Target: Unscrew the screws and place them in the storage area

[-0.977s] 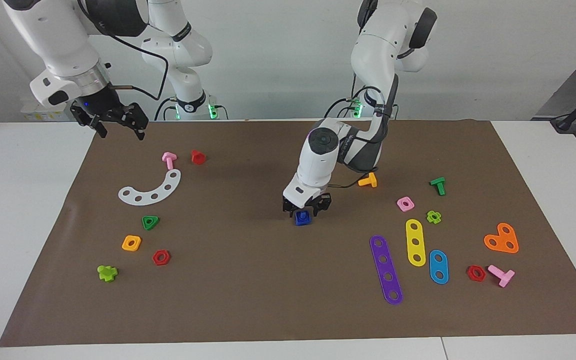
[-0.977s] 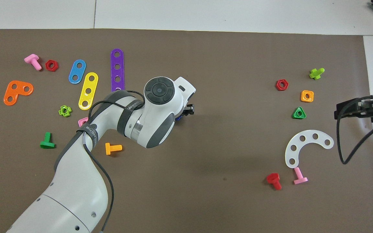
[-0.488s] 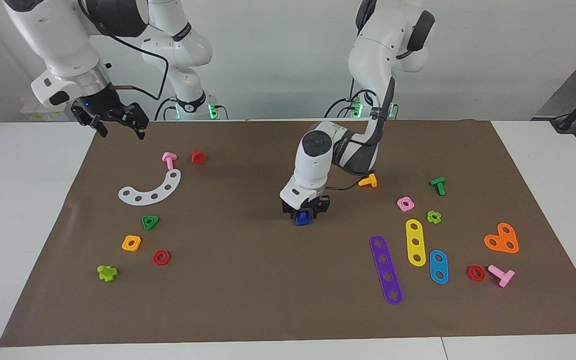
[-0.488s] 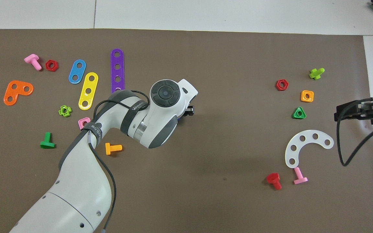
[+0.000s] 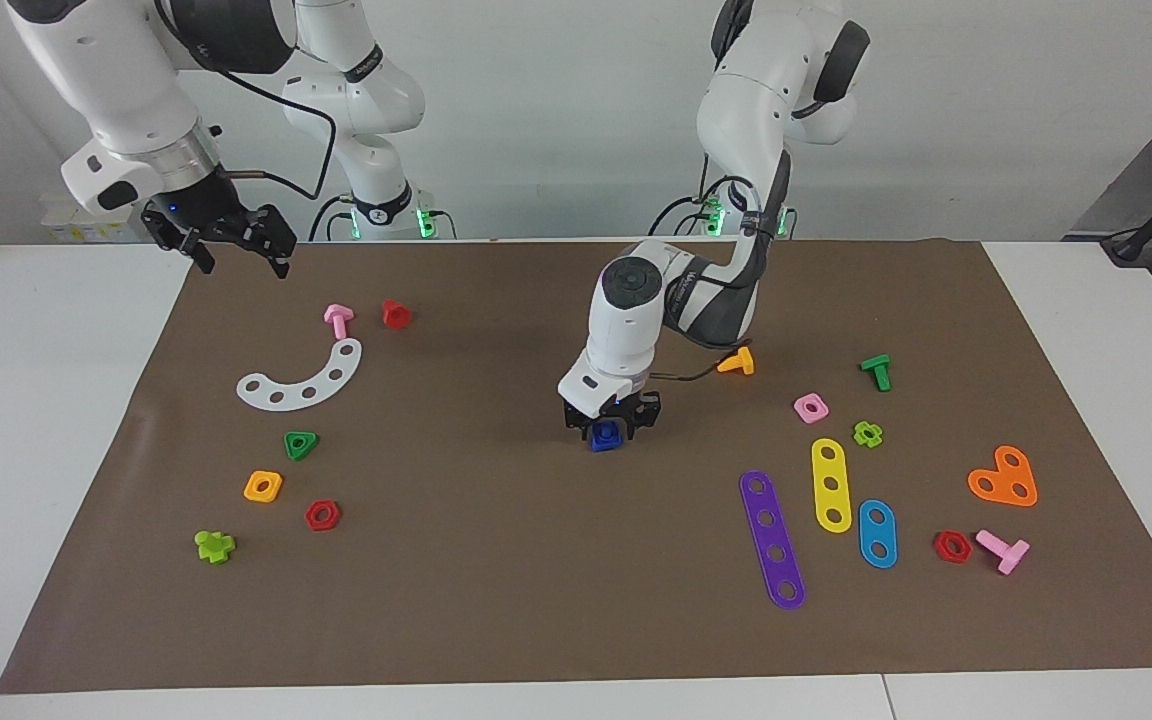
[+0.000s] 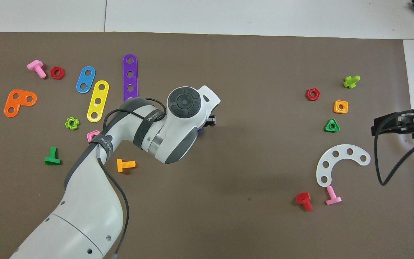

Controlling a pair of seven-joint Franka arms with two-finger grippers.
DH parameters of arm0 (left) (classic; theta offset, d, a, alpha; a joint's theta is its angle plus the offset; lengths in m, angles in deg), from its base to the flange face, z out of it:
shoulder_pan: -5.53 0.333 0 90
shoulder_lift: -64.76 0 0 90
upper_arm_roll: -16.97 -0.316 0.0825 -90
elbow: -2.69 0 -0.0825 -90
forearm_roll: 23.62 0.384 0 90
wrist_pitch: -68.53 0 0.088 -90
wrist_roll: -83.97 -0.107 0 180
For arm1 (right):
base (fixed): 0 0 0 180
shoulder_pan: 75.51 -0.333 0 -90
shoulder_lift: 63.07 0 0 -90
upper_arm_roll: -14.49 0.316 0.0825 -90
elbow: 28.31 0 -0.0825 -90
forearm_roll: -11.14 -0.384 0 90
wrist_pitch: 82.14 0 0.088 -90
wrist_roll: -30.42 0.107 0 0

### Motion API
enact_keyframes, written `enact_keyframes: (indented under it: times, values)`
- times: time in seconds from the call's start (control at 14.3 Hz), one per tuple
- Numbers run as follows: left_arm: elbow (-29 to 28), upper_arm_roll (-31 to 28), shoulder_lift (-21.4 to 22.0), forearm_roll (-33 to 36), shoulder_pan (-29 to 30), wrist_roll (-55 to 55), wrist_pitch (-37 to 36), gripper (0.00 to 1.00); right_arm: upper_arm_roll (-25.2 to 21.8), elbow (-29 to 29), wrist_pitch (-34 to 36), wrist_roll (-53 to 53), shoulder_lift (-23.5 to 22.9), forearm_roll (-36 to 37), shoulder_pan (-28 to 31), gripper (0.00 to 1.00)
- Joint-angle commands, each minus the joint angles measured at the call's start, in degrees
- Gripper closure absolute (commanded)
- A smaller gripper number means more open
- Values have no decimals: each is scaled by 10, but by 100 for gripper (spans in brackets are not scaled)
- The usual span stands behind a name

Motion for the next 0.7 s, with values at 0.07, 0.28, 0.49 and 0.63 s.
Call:
enact_keyframes:
  times: [0.07, 0.28, 0.49, 0.63]
  values:
    - [12, -9, -10, 21, -11, 10, -8, 38, 1, 18, -4, -22, 16, -4, 7, 0]
    - [13, -9, -10, 20, -11, 9, -14, 45, 1, 18, -4, -22, 16, -4, 7, 0]
    - [20, -9, -10, 21, -10, 10, -21, 47, 1, 21, -5, -22, 17, -4, 7, 0]
    - [22, -9, -10, 21, -10, 9, -30, 48, 1, 26, -5, -23, 21, -4, 7, 0]
